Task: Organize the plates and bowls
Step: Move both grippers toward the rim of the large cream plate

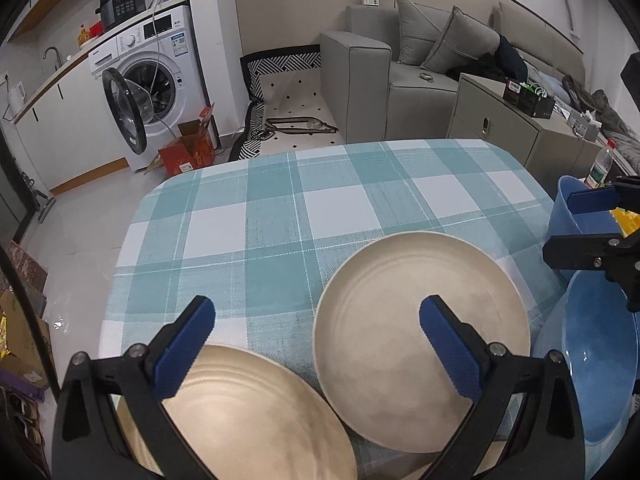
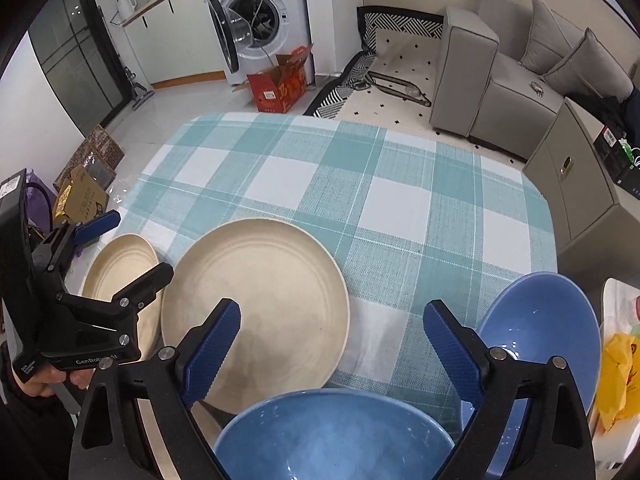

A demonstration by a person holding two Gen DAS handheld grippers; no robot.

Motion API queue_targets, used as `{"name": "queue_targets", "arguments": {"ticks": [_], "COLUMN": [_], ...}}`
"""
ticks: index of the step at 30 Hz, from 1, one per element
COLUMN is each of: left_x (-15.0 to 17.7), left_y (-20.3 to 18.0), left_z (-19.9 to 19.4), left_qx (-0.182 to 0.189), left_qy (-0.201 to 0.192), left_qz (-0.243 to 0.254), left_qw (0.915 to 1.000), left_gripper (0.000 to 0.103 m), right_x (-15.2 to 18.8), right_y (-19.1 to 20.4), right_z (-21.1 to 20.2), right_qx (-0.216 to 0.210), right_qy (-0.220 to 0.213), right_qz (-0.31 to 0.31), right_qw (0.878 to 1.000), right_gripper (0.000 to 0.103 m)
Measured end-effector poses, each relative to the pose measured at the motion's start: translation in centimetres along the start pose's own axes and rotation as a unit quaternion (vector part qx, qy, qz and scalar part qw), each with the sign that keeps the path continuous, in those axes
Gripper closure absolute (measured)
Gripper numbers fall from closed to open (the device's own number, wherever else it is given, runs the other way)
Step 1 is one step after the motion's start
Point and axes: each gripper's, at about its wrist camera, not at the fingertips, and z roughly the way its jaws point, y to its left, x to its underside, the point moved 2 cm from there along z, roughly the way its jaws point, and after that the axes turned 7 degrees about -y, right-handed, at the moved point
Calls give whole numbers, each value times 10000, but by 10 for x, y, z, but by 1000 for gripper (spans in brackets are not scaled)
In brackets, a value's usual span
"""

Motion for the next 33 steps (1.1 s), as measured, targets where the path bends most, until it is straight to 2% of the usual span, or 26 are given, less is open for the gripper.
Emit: {"name": "queue_targets", "arguments": {"ticks": [6,13,19,22,28,31,33], "left_x": [6,12,17,20,26,28,29], "left_y": [0,0,-4,-4,-5,-5,-5], "left_z": [14,28,37,42,48,51,52], "left_qx": [61,187,213,244,293,318,347], "left_qy": [188,416,548,659,813,892,934], "left_qz": [22,-5,90,98,111,88,91], "left_qw": [9998,9990,9982,9975,9962,9955,9950], "left_gripper": [4,18,22,33,39,50,52], "right_x": [6,8,10,13,20,22,24], "right_y": [-2,-3,-3,-4,-6,-8,-8], "right_z": [24,41,56,65,78,83,86], "right_qx": [19,6,35,22,3,-13,-10], "right_qy": [312,523,750,912,1143,1244,1313], "right_qz": [15,-1,-4,10,15,48,44], "right_qw": [9995,9986,9972,9958,9934,9922,9913], "right_gripper": [16,19,25,28,32,36,39]}}
